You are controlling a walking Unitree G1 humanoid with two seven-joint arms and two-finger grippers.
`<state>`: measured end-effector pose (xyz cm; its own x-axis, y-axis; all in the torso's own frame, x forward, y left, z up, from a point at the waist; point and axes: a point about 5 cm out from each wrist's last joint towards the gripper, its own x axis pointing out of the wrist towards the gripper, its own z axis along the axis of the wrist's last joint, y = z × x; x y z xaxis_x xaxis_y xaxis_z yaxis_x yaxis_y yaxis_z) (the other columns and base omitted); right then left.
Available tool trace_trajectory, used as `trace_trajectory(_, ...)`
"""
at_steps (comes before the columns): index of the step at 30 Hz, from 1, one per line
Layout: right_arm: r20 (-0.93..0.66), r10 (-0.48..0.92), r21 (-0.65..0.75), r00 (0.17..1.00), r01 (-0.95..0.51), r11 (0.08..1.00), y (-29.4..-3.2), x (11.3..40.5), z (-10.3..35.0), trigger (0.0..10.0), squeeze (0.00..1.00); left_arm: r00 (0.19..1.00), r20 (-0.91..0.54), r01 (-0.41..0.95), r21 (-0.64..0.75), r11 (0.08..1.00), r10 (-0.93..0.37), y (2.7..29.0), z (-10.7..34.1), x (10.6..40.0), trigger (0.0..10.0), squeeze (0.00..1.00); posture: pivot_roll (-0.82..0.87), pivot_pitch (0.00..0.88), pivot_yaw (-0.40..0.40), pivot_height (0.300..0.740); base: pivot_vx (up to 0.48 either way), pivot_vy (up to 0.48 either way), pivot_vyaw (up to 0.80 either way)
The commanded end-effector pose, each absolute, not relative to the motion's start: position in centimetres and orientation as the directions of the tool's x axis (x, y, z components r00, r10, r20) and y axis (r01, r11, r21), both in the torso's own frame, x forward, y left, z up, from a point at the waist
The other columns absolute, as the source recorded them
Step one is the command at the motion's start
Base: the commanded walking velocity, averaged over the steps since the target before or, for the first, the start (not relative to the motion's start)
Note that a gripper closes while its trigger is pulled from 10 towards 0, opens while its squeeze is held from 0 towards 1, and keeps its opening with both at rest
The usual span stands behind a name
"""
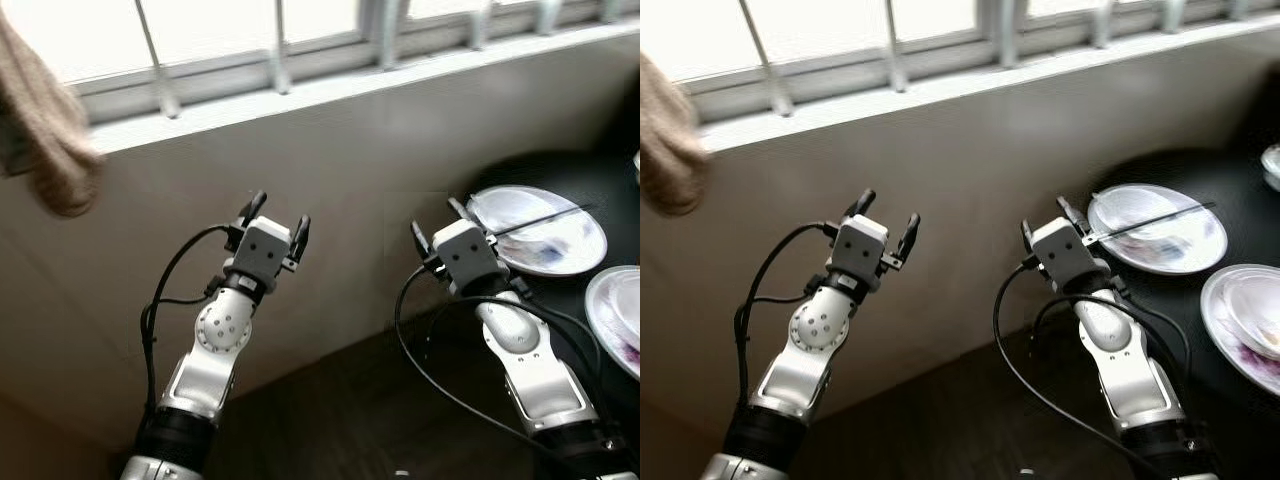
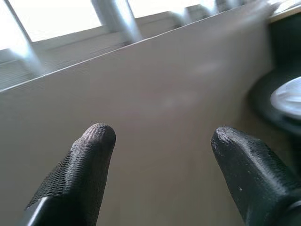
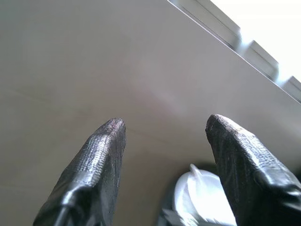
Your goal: Kitchen organization
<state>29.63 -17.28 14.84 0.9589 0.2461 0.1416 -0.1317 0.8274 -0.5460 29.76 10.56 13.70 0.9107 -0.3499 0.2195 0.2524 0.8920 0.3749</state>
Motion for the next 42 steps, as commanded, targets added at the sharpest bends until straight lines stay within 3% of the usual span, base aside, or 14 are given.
trace_trajectory(1,0.165,0.242,-0.537,0.956,-0.119,0.835,-17.4,29.7,15.3,10.0,0.0,0.907,0.229,0.247,0.392,0.886,-0.353,10.7,14.0,29.9,10.0,0.0,-0.15,0.0,0.021,0.74,0.0,0.0,-0.8)
trace_trajectory(8,0.167,0.261,-0.575,0.951,-0.122,0.809,-17.0,29.6,15.2,10.0,0.0,0.907,0.229,0.245,0.394,0.886,-0.353,10.6,14.0,29.9,10.0,0.0,-0.15,0.0,0.022,0.74,0.0,-0.366,-0.8)
trace_trajectory(21,0.064,0.302,-0.645,0.951,-0.192,0.74,-16.9,29.3,13.6,10.0,0.0,0.909,0.227,0.248,0.381,0.891,-0.35,10.7,13.9,29.9,10.0,0.0,-0.15,0.0,0.023,0.74,0.0,0.0,0.0)
trace_trajectory(29,-0.123,0.381,-0.713,0.916,-0.349,0.609,-18.2,28.7,11.5,10.0,0.0,0.908,0.22,0.256,0.382,0.888,-0.356,10.6,13.7,30.0,10.0,0.0,-0.16,0.0,0.025,0.74,0.0,0.0,0.0)
trace_trajectory(42,-0.238,0.443,-0.761,0.865,-0.449,0.469,-20.0,30.5,10.7,10.0,0.0,0.909,0.221,0.254,0.382,0.889,-0.354,10.5,13.7,30.1,10.0,0.0,-0.14,0.0,0.017,0.74,0.0,0.0,0.0)
